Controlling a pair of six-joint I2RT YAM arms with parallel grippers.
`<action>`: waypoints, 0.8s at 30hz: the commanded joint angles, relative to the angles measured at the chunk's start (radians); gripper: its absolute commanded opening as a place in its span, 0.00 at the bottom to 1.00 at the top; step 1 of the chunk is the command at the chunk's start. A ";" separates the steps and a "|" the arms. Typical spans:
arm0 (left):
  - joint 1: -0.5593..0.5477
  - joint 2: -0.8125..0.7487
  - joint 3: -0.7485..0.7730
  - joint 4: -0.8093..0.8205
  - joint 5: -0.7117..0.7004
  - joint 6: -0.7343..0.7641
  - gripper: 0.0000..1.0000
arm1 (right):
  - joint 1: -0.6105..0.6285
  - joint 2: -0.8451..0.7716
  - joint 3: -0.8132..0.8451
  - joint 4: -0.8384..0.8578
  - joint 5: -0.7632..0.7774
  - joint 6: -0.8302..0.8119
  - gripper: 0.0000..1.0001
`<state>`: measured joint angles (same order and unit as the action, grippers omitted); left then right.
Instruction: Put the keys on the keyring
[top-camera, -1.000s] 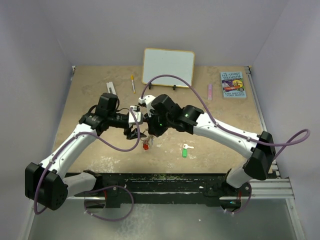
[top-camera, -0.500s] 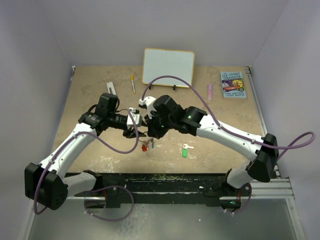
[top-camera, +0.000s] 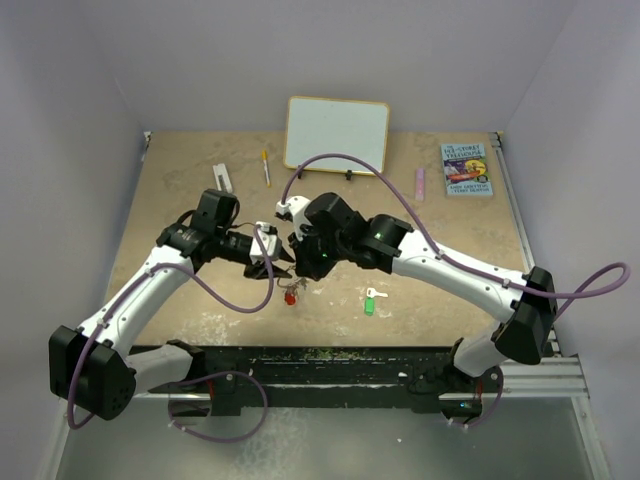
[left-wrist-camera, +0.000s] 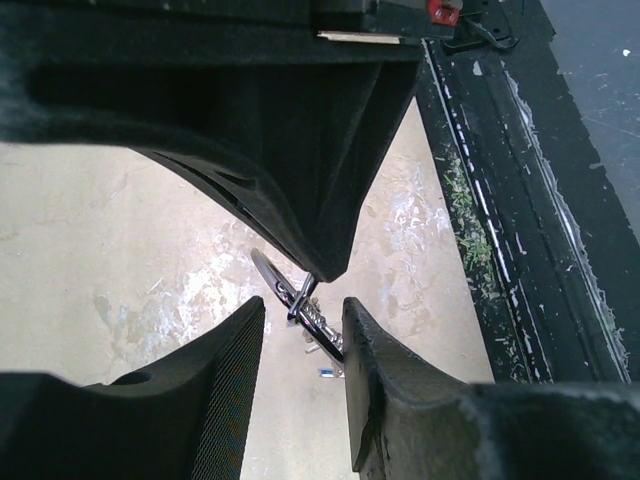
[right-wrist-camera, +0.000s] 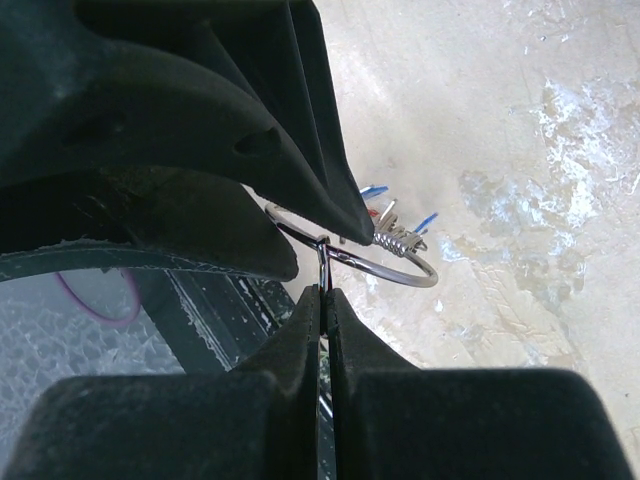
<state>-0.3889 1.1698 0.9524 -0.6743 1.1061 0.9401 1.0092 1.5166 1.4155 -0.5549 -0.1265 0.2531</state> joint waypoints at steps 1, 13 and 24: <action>-0.006 0.003 0.052 -0.033 0.087 0.069 0.41 | 0.010 -0.014 0.045 -0.005 -0.015 -0.021 0.00; -0.005 0.012 0.064 -0.086 0.105 0.123 0.46 | 0.022 -0.008 0.058 -0.002 -0.004 -0.026 0.00; -0.005 0.013 0.066 -0.119 0.099 0.161 0.29 | 0.033 -0.007 0.062 -0.006 -0.005 -0.028 0.00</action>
<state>-0.3893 1.1809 0.9787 -0.7738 1.1603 1.0473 1.0328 1.5173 1.4216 -0.5789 -0.1238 0.2417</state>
